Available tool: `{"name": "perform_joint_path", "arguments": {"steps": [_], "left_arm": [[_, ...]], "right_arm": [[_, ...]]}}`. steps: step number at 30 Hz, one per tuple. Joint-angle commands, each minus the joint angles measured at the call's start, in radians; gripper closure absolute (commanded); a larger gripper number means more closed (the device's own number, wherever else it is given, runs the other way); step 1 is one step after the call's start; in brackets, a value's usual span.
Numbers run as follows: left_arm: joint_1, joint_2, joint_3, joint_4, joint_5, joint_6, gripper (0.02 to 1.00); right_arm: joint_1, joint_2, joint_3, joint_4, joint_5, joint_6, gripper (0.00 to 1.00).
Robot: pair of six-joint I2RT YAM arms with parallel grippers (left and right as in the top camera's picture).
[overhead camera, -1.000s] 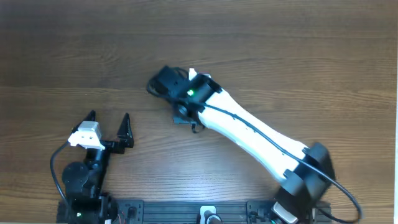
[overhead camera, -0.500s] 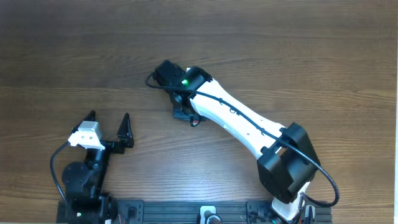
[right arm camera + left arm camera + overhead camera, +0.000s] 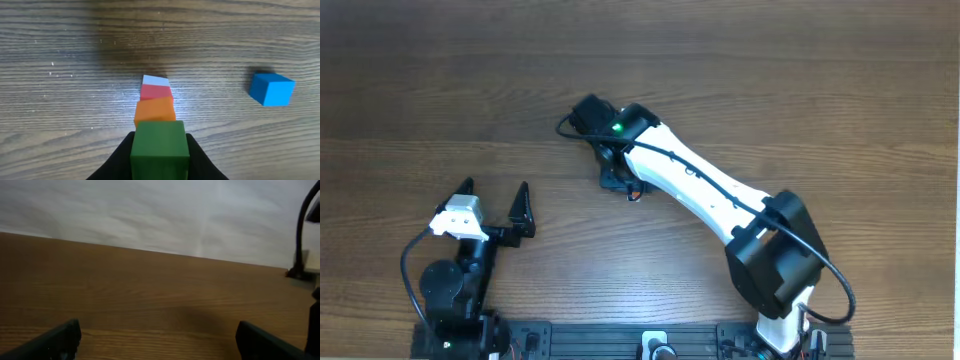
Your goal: Stack Cubes
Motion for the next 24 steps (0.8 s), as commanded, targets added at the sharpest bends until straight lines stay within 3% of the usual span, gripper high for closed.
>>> {"name": "perform_joint_path", "arguments": {"steps": [1, 24], "left_arm": [[0.005, -0.004, -0.005, 0.000, 0.010, 0.014, 0.018], [0.005, -0.004, -0.005, -0.001, 0.010, 0.014, 0.018]], "right_arm": [[-0.006, 0.010, 0.016, 0.006, -0.006, -0.003, 0.838], [-0.005, 0.014, 0.014, 0.006, -0.006, -0.003, 0.774]]}}
